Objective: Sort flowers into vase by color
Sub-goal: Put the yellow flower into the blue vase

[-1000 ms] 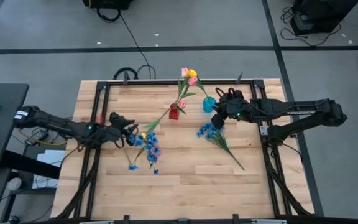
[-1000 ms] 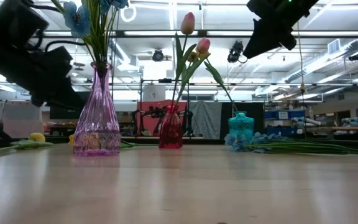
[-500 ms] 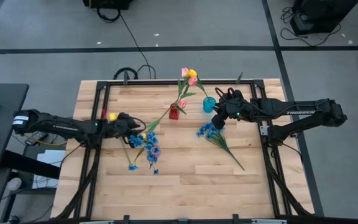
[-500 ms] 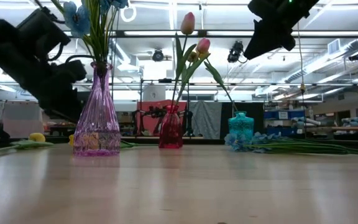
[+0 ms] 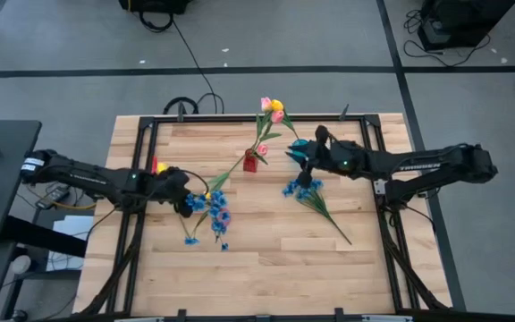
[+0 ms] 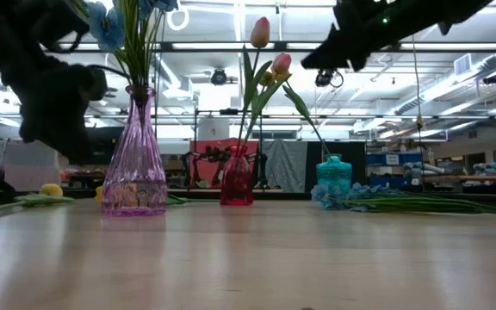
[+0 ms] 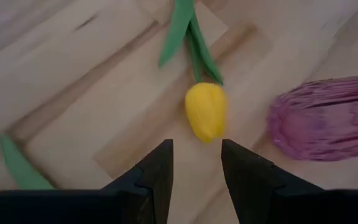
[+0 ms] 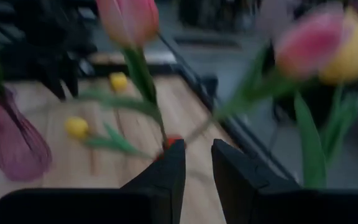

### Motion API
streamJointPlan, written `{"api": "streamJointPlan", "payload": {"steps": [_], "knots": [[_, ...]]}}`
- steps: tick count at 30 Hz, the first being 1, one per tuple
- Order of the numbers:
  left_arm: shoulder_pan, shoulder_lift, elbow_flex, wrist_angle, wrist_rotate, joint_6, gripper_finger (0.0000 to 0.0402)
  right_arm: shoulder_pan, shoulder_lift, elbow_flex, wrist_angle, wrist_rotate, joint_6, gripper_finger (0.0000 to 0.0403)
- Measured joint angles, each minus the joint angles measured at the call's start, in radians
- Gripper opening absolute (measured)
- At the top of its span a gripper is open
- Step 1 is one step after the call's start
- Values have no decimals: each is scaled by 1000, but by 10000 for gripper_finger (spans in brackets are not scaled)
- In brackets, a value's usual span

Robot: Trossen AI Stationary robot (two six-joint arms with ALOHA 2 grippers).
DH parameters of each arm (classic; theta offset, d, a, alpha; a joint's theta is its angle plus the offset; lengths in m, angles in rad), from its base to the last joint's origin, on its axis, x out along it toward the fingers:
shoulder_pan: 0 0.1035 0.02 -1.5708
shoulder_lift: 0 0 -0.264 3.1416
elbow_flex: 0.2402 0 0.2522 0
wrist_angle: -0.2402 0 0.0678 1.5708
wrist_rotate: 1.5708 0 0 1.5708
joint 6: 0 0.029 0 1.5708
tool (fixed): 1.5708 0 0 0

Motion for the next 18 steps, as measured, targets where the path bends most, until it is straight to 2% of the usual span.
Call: {"api": "streamJointPlan", "payload": {"steps": [6,10,13,18], "knots": [[-116,0,100,-195,-66,-235,142,-84,0,-95,333,-129,-162,83],[-150,0,153,-336,-11,-419,142,-149,1,-170,591,-148,-205,83],[-170,2,149,-351,46,-519,142,-181,3,-230,785,-149,-200,83],[-191,29,116,-360,55,-637,142,-201,46,-318,1028,-177,-186,81]]}}
